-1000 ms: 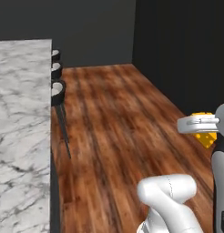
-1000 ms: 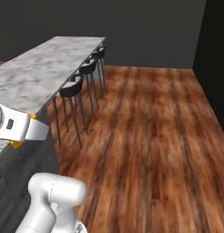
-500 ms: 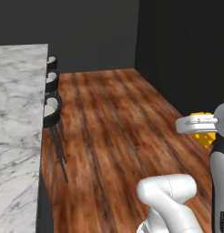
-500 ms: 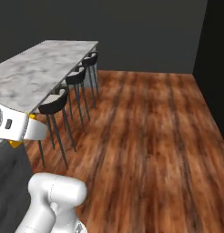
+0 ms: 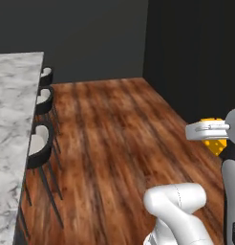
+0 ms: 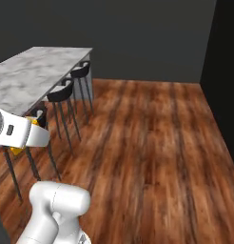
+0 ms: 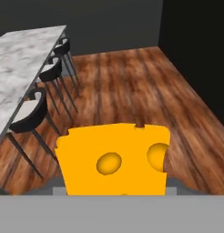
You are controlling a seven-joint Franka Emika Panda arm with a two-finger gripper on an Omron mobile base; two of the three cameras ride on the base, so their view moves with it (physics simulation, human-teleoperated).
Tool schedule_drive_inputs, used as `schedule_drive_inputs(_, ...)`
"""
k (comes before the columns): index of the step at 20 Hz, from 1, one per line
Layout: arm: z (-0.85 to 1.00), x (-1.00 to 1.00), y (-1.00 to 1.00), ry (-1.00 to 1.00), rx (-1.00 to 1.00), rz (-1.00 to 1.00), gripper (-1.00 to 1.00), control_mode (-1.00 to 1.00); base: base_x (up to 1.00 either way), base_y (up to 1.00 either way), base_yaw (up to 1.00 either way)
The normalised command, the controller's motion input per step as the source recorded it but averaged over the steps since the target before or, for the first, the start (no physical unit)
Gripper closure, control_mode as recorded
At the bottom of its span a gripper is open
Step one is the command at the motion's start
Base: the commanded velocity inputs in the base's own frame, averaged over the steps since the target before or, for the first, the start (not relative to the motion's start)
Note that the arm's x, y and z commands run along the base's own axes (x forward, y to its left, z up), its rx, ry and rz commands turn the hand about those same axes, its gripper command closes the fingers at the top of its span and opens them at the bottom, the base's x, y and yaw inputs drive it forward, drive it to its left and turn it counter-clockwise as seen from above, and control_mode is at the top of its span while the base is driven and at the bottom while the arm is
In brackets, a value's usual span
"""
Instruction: Retrieve the sausage and cheese from the fridge and place them on the cutting board on the counter.
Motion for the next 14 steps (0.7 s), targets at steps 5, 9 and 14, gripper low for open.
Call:
schedule_drive_inputs(5,0.0,0.0,0.0,0.0,0.0,0.0,1.0,1.0,1.0,-0.34,0.0)
schedule_drive_inputs(9,0.0,0.0,0.0,0.0,0.0,0.0,1.0,1.0,1.0,-0.31,0.0)
schedule_drive_inputs(14,0.0,0.0,0.0,0.0,0.0,0.0,1.0,1.0,1.0,-0.29,0.0)
